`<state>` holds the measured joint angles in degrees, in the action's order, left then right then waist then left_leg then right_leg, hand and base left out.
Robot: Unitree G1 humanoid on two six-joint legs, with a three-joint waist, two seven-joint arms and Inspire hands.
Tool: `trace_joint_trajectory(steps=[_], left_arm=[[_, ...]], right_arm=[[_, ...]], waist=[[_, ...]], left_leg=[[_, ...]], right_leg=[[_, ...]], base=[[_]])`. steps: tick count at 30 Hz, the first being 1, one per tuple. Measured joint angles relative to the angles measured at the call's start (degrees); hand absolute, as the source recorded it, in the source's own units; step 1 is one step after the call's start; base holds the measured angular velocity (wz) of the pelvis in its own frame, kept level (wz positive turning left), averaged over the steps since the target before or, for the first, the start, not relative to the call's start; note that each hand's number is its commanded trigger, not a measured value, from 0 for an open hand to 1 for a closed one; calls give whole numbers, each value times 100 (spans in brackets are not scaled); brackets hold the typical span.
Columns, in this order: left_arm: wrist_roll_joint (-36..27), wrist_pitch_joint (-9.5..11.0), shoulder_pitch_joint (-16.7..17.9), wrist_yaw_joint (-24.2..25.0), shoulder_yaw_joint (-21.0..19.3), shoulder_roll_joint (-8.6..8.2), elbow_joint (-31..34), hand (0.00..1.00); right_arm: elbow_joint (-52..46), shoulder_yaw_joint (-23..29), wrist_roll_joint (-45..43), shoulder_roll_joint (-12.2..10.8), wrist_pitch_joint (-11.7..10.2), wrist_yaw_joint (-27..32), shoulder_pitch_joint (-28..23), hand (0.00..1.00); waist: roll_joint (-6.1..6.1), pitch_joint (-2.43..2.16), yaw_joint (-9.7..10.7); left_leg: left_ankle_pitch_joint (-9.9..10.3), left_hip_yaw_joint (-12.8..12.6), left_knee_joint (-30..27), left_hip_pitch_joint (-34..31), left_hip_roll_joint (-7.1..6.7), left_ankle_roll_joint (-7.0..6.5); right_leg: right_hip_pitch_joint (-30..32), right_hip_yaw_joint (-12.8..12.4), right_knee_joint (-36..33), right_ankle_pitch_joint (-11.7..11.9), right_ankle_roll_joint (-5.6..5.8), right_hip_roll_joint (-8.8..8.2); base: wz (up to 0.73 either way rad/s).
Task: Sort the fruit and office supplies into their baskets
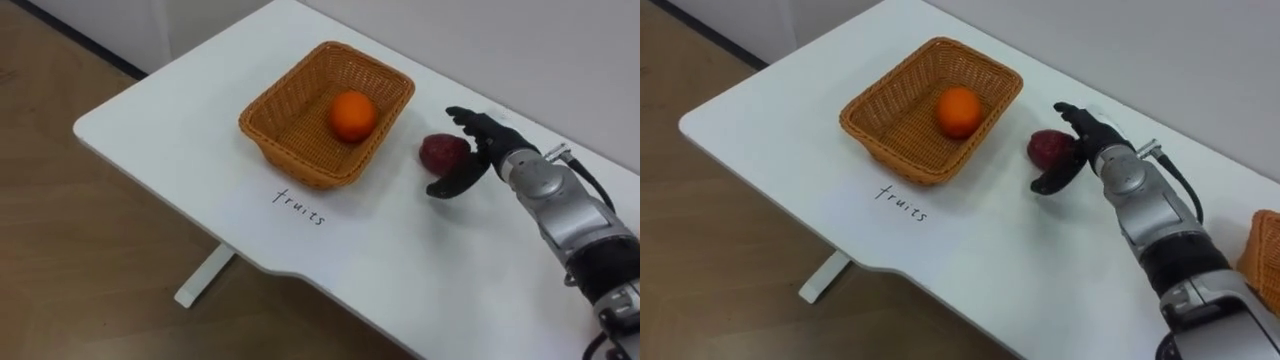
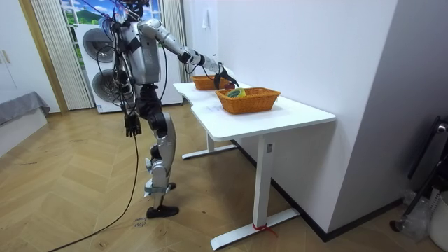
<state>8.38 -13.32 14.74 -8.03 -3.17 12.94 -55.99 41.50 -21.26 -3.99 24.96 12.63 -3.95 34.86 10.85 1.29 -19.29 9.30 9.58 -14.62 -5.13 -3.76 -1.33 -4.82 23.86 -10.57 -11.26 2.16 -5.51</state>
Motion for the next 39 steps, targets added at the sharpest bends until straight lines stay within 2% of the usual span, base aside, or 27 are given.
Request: trace_joint_trajectory(steps=[24, 27, 31, 37, 38, 39], left_arm=[[0, 80, -27, 12, 7, 76, -25, 0], [2, 82, -26, 10, 10, 112, -36, 0], [17, 82, -25, 10, 17, 201, -41, 0], [20, 92, -31, 91, 16, 205, -40, 0], [19, 94, -56, 124, 16, 204, -41, 0], [19, 95, -64, 129, 16, 207, -41, 0]], right_arm=[[93, 0, -11, -18, -5, 8, 0, 0], [103, 0, -86, -17, -7, 11, 0, 0], [347, 0, -132, -16, -11, 122, 22, 0], [943, -2, -156, -12, -11, 300, 312, 0], [1032, -2, -230, -5, -11, 360, 427, 0], [1065, -2, -267, -4, -13, 400, 462, 0]], waist=[[10, -3, -6], [13, -5, 5], [52, -29, -41], [74, -13, -133], [70, 14, -122], [73, 16, -119]], left_leg=[[0, 9, -23, -30, 3, 1], [0, 18, -24, -38, 1, 1], [-4, 18, -25, -89, 4, 5], [-10, 29, -39, -206, 8, 14], [-11, 50, -77, -250, 8, 16], [-11, 61, -79, -265, 6, 16]], right_leg=[[18, 19, -5, 5, -6, 2], [18, 28, -5, 5, -7, 2], [86, 47, -18, 8, -10, 1], [189, 57, -18, 11, -16, 7], [207, 70, -12, 16, -24, 16], [212, 86, -8, 17, -26, 17]], base=[[0], [0], [0], [0], [6], [8]])
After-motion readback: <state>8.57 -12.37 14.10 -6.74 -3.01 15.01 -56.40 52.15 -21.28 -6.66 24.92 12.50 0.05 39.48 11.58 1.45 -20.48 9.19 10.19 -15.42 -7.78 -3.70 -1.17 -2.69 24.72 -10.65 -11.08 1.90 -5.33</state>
